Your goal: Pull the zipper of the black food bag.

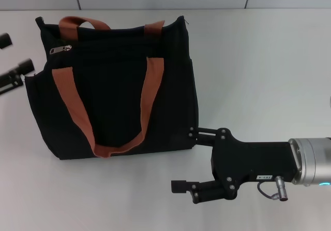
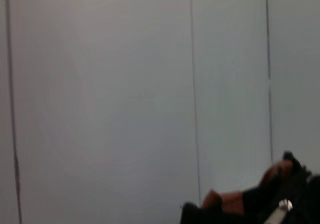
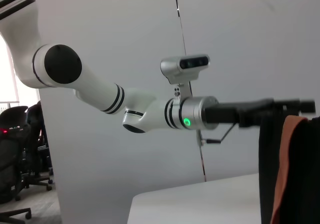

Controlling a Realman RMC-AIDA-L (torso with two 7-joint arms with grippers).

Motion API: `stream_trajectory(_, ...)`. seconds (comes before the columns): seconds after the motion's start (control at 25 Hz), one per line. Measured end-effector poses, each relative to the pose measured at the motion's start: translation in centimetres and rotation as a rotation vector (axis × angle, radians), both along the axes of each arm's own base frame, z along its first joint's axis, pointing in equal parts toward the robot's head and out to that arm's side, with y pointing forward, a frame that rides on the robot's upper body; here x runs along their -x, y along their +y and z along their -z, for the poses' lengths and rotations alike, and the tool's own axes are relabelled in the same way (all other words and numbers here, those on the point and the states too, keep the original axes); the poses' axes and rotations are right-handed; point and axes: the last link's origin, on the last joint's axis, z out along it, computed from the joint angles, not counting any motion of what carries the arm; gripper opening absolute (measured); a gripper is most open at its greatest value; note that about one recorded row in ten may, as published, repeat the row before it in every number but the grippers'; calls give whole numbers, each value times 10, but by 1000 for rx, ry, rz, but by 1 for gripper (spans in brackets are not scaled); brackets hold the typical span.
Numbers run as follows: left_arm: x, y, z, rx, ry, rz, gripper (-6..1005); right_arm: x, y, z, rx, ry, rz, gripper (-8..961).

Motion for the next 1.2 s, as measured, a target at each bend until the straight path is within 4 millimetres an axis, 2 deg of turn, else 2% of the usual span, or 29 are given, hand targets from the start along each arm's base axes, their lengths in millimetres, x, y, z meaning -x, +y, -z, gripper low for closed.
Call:
stream_trajectory(0.28,-6,4,19,92,68,28,753,1,3,-2,-11,8,8,827)
stream_trajectory(0.48,-8,19,33,93,131,9,753,2,4,-2,-9,8,8,826)
stream_trajectory(0.76,-13,26,36,76,147,27,752,2,4,-2,-14,14,12,826)
stream_trajectory(1.04,-14,27,34,45,128,27,658,2,3,-3,-19,28,14,827)
stream_trajectory(1.2,-14,23,30,-1,98,41,507,3,3,-3,-24,33,17,827)
